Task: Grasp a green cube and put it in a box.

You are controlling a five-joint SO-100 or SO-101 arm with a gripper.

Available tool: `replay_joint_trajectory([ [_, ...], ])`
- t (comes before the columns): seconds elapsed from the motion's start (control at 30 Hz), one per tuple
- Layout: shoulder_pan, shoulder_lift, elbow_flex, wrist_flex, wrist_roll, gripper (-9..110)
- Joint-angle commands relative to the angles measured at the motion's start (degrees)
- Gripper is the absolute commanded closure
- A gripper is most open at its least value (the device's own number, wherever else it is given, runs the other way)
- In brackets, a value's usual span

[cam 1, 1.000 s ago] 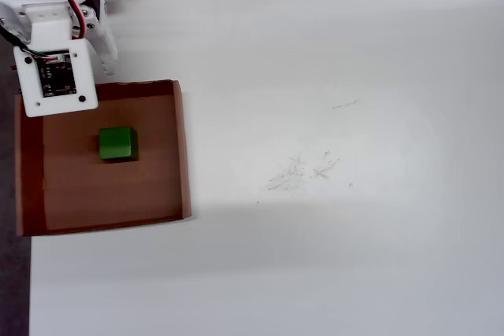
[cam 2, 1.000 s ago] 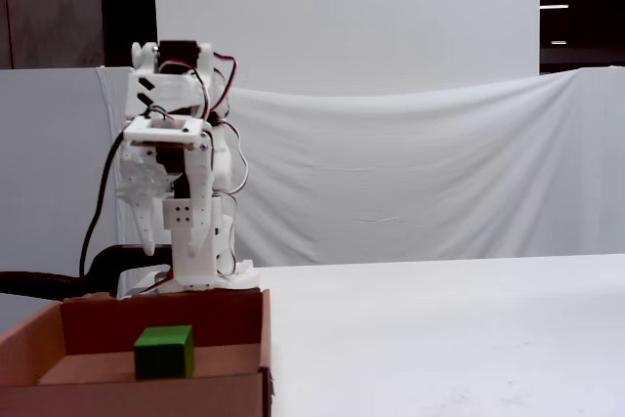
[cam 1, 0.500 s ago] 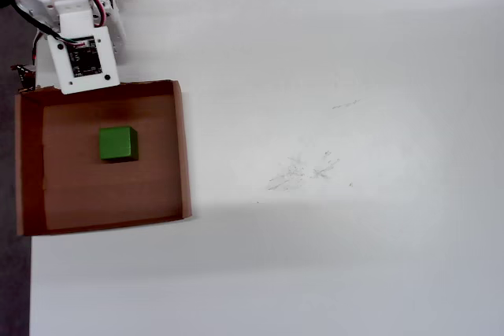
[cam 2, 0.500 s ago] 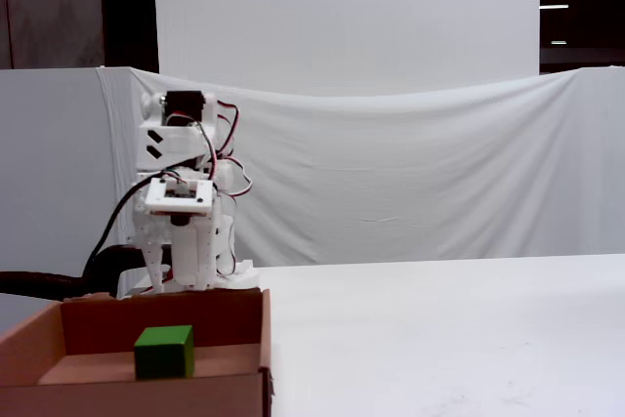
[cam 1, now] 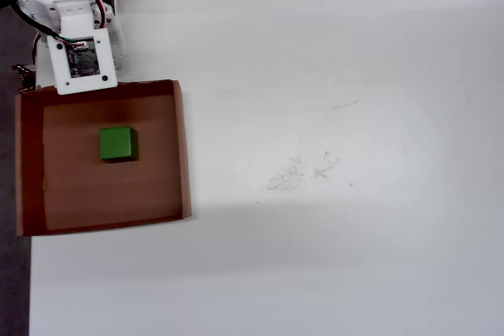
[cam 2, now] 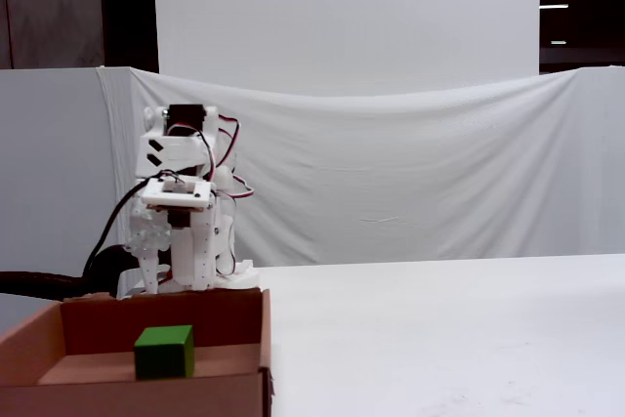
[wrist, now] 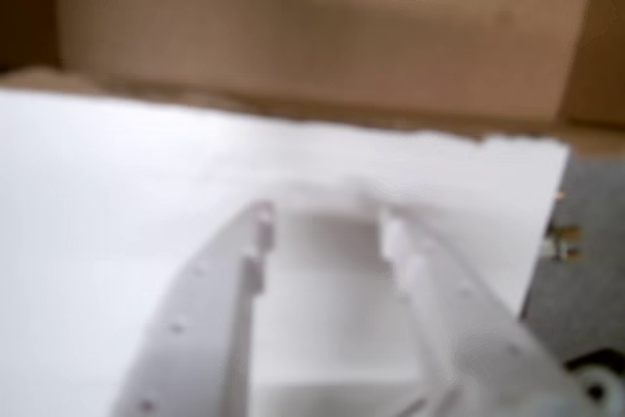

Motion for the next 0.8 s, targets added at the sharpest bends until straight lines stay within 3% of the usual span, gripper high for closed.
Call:
replay_joint_trajectory([
  [0.0, -0.09, 0.35, 0.09, 0.35, -1.32, 88],
  [0.77, -1.32, 0.35, 0.18, 0.70, 0.35, 80],
])
